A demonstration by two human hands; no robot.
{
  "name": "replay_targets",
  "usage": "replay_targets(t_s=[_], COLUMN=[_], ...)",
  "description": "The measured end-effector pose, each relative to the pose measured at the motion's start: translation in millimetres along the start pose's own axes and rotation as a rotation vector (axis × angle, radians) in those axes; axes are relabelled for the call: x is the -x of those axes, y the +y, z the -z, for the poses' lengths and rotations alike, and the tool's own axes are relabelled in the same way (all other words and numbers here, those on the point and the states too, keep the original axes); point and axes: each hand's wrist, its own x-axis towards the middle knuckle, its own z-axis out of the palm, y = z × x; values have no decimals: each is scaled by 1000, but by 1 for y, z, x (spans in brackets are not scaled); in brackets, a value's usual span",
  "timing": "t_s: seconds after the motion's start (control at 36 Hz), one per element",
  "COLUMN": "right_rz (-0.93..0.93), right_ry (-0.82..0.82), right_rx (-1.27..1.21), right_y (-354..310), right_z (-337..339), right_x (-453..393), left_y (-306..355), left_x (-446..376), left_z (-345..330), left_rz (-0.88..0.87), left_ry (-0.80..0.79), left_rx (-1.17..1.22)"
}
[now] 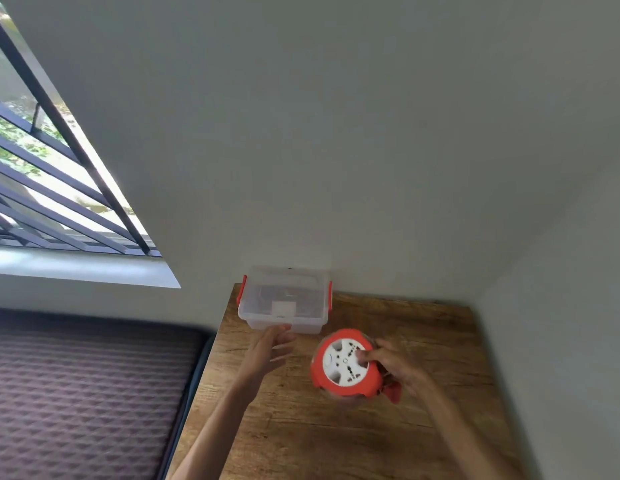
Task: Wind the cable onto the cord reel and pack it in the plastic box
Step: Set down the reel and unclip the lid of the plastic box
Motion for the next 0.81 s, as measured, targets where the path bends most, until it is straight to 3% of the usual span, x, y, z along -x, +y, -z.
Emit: replay_targets(t_s=[0.17,0.33,0.56,0.81], right_rz=[-79,-129,51,104], right_ry=[-36,-1,266,312], right_rx=[94,-8,243,305], right_y=[37,55,59,60], right_z=[1,-10,-22,-45], right_x=[-15,-27,-34,-38], left_y=[-38,-59,-73,-81], left_x=[-3,0,-3,-9], left_z=[8,5,6,-3], left_rz=[147,78,171,156], left_ry=[65,101,68,-8], left_rx=[-59,-176,-195,-250])
